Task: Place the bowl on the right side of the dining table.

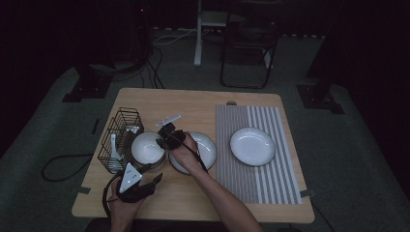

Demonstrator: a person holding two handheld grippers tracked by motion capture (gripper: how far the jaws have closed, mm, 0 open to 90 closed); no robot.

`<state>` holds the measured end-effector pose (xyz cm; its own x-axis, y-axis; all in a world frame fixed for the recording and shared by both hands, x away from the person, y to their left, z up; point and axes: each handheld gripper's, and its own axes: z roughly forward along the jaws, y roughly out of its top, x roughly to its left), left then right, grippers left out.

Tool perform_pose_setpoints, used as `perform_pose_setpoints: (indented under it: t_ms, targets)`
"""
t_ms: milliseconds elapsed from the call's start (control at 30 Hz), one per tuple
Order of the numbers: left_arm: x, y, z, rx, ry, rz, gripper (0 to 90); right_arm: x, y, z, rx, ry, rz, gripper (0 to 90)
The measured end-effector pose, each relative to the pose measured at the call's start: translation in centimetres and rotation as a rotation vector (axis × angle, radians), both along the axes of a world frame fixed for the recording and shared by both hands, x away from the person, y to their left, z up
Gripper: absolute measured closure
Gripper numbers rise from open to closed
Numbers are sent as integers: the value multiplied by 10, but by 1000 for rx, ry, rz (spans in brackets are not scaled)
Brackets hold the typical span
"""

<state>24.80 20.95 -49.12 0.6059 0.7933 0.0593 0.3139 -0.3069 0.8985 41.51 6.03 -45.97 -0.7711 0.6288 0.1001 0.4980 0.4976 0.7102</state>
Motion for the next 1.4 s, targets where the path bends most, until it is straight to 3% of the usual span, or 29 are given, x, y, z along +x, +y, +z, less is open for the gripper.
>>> perform_pose_setpoints:
  t_ms: [233, 633, 767, 1067, 1400]
  targets:
    - [-1, 1, 0, 0, 0, 6, 431, 1, 2, -1, 18, 3, -30, 827]
    - [-6, -1, 5, 11, -21, 5, 431, 2, -8, 2, 115, 34, -49, 821]
    - [-7, -3, 8, 10, -30, -1, 431, 3, -16, 8, 163, 44, -62, 821]
    - [-11, -9, 12, 20, -52, -42, 427, 9, -34, 20, 224, 46, -90, 820]
    - [-10, -17, 7, 45, -45, -74, 428, 16, -60, 32, 241, 20, -151, 819]
